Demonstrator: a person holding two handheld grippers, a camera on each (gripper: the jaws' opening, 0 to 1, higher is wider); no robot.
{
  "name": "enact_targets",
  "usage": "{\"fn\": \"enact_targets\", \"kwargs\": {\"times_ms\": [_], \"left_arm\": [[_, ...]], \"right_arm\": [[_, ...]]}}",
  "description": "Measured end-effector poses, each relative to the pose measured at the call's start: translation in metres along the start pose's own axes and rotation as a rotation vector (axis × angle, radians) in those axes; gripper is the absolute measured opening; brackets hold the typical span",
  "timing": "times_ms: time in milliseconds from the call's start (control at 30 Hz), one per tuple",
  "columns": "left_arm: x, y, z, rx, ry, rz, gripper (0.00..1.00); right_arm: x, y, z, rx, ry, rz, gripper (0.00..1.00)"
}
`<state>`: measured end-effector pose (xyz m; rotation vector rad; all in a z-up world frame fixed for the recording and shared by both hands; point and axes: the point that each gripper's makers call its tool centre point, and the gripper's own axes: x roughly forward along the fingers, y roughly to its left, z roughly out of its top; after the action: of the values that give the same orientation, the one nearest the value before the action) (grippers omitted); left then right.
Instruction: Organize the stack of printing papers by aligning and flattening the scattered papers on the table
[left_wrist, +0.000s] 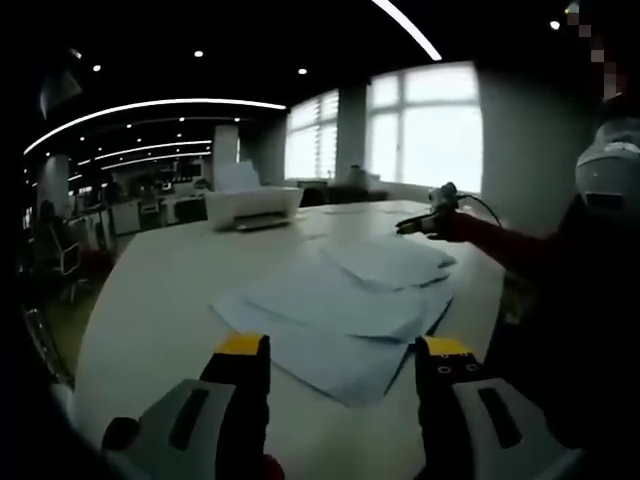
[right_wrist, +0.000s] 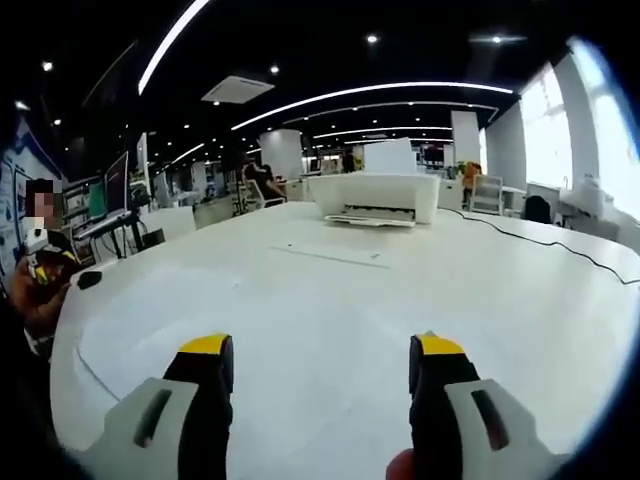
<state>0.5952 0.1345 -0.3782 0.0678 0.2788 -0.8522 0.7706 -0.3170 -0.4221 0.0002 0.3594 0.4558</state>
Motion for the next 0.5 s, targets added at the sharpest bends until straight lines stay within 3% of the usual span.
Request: {"fn": "enact_targets", "kwargs": {"times_ms": [500], "left_arm": [[-0.0004, 0.0004, -0.0006, -0.001, 0.000, 0.001, 0.62]], "right_arm": [[0.0016, -0.0017, 0.0043, -0.006, -0.004, 0.004, 0.67]]}}
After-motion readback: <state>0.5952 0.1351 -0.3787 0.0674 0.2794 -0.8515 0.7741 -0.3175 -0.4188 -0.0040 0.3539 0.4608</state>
